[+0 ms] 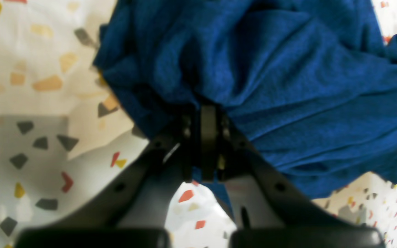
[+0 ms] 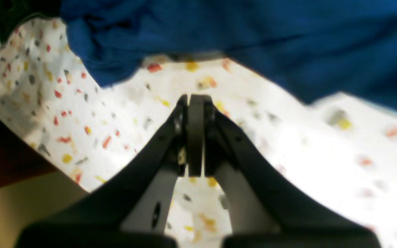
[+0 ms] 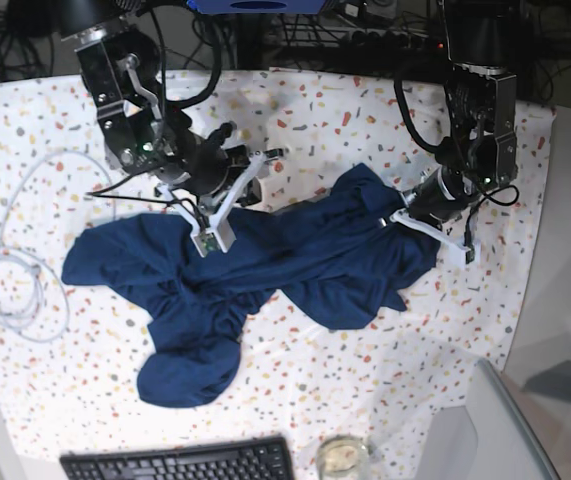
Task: Layout the t-shirt on the table in an organized manner, then fold the t-shirt properly
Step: 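Drag the grasped fabric with the right gripper away from the left gripper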
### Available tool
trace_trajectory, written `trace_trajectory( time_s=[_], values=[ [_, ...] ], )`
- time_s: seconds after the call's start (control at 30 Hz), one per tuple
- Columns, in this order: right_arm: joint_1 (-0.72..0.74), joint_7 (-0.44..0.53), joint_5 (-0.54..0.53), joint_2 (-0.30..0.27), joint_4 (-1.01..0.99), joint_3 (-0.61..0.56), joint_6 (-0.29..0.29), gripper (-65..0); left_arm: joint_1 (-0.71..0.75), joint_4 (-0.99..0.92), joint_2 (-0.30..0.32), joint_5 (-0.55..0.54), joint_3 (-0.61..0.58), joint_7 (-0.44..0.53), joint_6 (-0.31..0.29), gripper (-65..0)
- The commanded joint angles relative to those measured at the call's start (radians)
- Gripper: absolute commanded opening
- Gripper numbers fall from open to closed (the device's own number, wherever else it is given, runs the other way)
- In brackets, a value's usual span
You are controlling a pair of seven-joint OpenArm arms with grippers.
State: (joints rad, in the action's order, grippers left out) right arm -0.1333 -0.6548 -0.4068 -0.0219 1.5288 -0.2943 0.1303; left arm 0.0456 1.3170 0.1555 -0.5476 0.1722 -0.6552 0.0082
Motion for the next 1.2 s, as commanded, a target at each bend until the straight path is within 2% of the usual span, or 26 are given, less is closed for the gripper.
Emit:
trace_trajectory(
  time_s=[0.0, 0.07, 0.1, 0.17, 0.23, 0.27, 0.3, 0.33, 0.4, 0.5, 0.63, 0.67, 0.7, 0.83, 0.87, 0.93, 1.1, 1.17],
  values=[
    [0.013, 0.019, -0.014, 0.013, 0.023, -0.001, 0.007, -64.2, 0.0, 0.029, 0.009, -0.007, 0.003, 0.012, -0.003, -65.0],
    [0.025, 0.019, -0.014, 0.015, 0.019, -0.003, 0.007, -62.9, 0.007, 0.048, 0.009, -0.007, 0.003, 0.012, -0.003, -65.0],
    [0.037, 0.019, -0.014, 0.027, 0.016, -0.006, 0.007, -58.8, 0.01, 0.054, 0.009, -0.007, 0.003, 0.012, -0.003, -65.0],
    [0.054, 0.019, -0.013, 0.064, -0.012, 0.0, 0.007, -42.9, 0.01, 0.057, 0.009, -0.007, 0.003, 0.012, -0.003, -65.0],
    [0.1, 0.019, -0.013, 0.092, -0.073, 0.023, 0.007, -22.4, 0.01, 0.049, 0.009, -0.007, 0.003, 0.012, -0.003, -65.0],
    [0.119, 0.019, -0.013, 0.099, -0.109, 0.028, 0.007, -15.0, 0.01, 0.048, 0.009, -0.007, 0.003, 0.012, -0.003, -65.0],
    [0.14, 0.019, -0.013, 0.102, -0.144, 0.03, 0.007, -10.7, 0.01, 0.046, 0.009, -0.007, 0.003, 0.012, -0.003, -65.0],
    [0.16, 0.02, -0.013, 0.106, -0.172, 0.03, 0.007, -10.4, 0.01, 0.046, 0.009, -0.007, 0.003, 0.012, -0.003, -65.0],
    [0.197, 0.026, -0.011, 0.106, -0.23, 0.027, 0.007, -13.5, 0.01, 0.046, 0.009, -0.007, 0.003, 0.012, -0.003, -65.0],
    [0.237, 0.088, -0.01, 0.106, -0.319, 0.025, 0.007, -18.2, 0.023, 0.046, 0.009, -0.007, 0.003, 0.012, -0.003, -65.0],
    [0.269, 0.122, -0.01, 0.106, -0.409, 0.025, 0.007, -20.6, 0.026, 0.048, 0.009, -0.007, 0.003, 0.012, -0.003, -65.0],
    [0.271, 0.123, -0.01, 0.106, -0.414, 0.025, 0.007, -23.7, 0.026, 0.046, 0.009, -0.007, 0.003, 0.012, -0.003, -65.0],
    [0.271, 0.123, -0.011, 0.106, -0.416, 0.025, 0.007, -29.0, 0.026, 0.046, 0.009, -0.007, 0.003, 0.012, -0.003, -65.0],
    [0.258, 0.12, -0.013, 0.102, -0.414, 0.025, 0.007, -62.9, 0.026, 0.048, 0.009, -0.007, 0.003, 0.012, -0.003, -65.0],
    [0.245, 0.119, -0.013, 0.099, -0.403, 0.025, 0.007, -65.0, 0.026, 0.052, 0.009, -0.007, 0.003, 0.012, -0.003, -65.0],
    [0.208, 0.117, -0.01, 0.092, -0.343, 0.023, 0.007, -63.0, 0.026, 0.055, 0.009, -0.007, 0.003, 0.01, -0.003, -65.0],
    [0.062, 0.117, -0.01, 0.018, -0.142, 0.023, 0.007, -65.0, 0.043, 0.057, 0.009, -0.007, 0.003, 0.008, -0.003, -65.0],
    [0.007, 0.115, -0.011, -0.029, -0.055, 0.023, 0.007, -65.0, 0.05, 0.068, 0.011, -0.007, 0.003, 0.008, -0.003, -65.0]
  ],
)
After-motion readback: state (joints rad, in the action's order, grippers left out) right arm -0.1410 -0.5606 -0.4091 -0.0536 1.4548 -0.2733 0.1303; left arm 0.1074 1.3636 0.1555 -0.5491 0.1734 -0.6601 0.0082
